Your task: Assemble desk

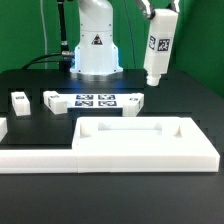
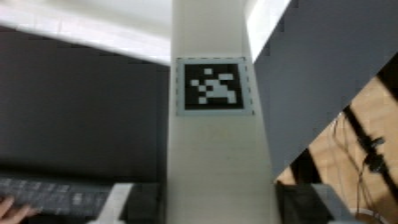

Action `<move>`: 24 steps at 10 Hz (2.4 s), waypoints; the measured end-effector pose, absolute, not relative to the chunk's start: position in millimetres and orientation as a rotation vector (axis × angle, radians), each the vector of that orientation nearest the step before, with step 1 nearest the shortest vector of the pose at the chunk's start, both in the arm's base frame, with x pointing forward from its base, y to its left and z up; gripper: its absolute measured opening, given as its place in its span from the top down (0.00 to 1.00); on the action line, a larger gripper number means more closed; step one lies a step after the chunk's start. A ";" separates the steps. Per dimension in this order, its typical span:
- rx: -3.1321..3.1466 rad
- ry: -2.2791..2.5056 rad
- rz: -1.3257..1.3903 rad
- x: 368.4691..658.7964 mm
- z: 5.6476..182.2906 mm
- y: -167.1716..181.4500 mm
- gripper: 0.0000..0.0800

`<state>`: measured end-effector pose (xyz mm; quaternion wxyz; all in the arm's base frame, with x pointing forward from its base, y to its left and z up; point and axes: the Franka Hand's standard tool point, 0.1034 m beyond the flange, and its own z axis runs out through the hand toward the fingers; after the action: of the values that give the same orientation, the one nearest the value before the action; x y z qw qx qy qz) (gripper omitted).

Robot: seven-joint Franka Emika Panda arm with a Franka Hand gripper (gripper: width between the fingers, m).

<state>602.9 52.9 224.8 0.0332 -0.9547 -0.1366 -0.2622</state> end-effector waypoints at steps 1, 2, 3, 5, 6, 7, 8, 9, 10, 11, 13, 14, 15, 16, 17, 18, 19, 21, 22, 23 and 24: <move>-2.943 -0.423 -0.836 602.8 220.4 49.6 0.64; -2.939 -0.396 -0.827 611.7 213.6 49.3 0.64; -2.921 -0.353 -0.827 631.1 209.3 53.3 0.64; -2.890 -0.294 -0.875 668.5 213.6 53.7 0.64; -2.885 -0.282 -0.893 676.2 210.3 53.4 0.64; -2.887 -0.285 -0.885 675.5 207.2 53.5 0.64; -2.887 -0.285 -0.887 675.5 208.2 53.3 0.64; -2.888 -0.286 -0.884 674.4 206.6 53.9 0.64; -2.888 -0.285 -0.946 666.5 201.9 60.9 0.64; -2.874 -0.239 -0.941 652.9 189.7 83.2 0.64; -2.871 -0.239 -0.937 648.4 174.4 96.2 0.64; -2.875 -0.234 -0.932 648.1 172.0 93.6 0.64; -2.877 -0.234 -0.920 646.8 166.5 94.4 0.64; -2.880 -0.229 -0.906 645.6 160.4 94.4 0.64; -2.880 -0.227 -0.899 645.5 157.2 95.3 0.64; -2.882 -0.225 -0.886 644.8 150.7 95.5 0.64; -2.885 -0.221 -0.872 644.2 143.7 95.2 0.64; -2.883 -0.210 -0.882 649.5 143.3 92.2 0.64; -2.887 -0.201 -0.883 651.3 143.6 87.4 0.64; -2.889 -0.195 -0.885 652.0 143.6 84.5 0.64; -2.888 -0.194 -0.895 652.8 143.3 85.1 0.64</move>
Offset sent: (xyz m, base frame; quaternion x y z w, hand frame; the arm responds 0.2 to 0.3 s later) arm 0.0697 0.0163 -0.0019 0.0574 0.0321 0.0725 0.9952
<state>652.8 85.1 143.3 0.0561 -0.9517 -0.0641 -0.2950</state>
